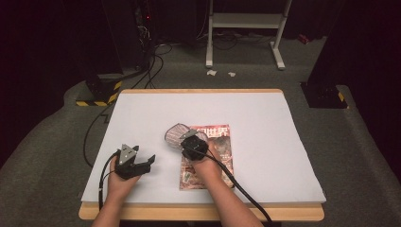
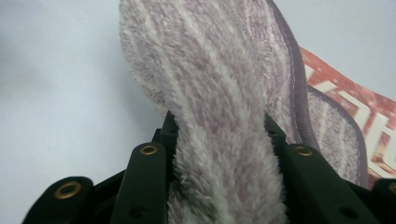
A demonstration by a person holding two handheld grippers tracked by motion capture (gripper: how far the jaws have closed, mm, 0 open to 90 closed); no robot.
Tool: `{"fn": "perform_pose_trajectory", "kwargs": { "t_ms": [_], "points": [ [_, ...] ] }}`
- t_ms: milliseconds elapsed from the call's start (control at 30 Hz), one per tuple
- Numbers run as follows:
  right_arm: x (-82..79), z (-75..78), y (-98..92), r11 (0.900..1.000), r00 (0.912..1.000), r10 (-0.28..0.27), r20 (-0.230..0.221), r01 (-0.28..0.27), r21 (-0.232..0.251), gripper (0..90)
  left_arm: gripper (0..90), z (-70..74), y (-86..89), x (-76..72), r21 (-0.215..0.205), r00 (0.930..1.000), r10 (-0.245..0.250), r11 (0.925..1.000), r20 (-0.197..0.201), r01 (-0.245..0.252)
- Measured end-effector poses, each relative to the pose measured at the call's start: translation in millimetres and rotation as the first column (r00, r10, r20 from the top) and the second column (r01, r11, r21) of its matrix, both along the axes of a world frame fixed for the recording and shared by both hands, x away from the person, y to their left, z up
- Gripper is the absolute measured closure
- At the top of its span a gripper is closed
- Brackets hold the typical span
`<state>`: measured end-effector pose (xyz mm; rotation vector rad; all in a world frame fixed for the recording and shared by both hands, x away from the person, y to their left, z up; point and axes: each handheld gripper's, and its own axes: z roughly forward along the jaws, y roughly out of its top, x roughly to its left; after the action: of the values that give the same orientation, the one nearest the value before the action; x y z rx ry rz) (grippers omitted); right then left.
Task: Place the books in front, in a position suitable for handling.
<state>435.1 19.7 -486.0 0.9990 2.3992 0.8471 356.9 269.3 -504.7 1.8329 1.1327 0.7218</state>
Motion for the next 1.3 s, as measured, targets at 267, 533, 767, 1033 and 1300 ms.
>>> {"fn": "perform_pose_trajectory", "kwargs": {
  "t_ms": [267,533,767,1033,1300],
  "points": [
    [0.3,0.6,-62.1,0.994,0.9942,-0.106,0.015,0.106,-0.015,64.9,20.3,-0.1,-1.0,-0.3,0.006,1.0000,0.003,1.0000,0.003,-0.003],
    [16.6,4.3,-114.6,0.970,0.9703,-0.242,0.008,0.242,-0.016,64.9,20.4,-0.2,-1.6,-0.5,0.011,1.0000,0.005,0.9999,0.005,-0.005],
    [44.6,5.9,-115.2,0.956,0.9575,-0.288,0.018,0.288,-0.051,64.9,20.4,-0.2,-1.6,-0.5,0.011,1.0000,0.000,0.9999,0.006,0.000],
    [64.4,4.5,-79.8,0.965,0.9669,-0.254,0.022,0.255,-0.065,65.1,20.5,-0.2,-1.5,-0.1,0.014,1.0000,-0.003,0.9999,0.004,0.003],
    [57.9,1.1,-7.1,0.991,0.9917,-0.129,0.006,0.129,-0.020,65.1,20.6,-0.1,-1.8,-0.4,0.019,1.0000,-0.006,0.9998,0.007,0.006]
  ]
}}
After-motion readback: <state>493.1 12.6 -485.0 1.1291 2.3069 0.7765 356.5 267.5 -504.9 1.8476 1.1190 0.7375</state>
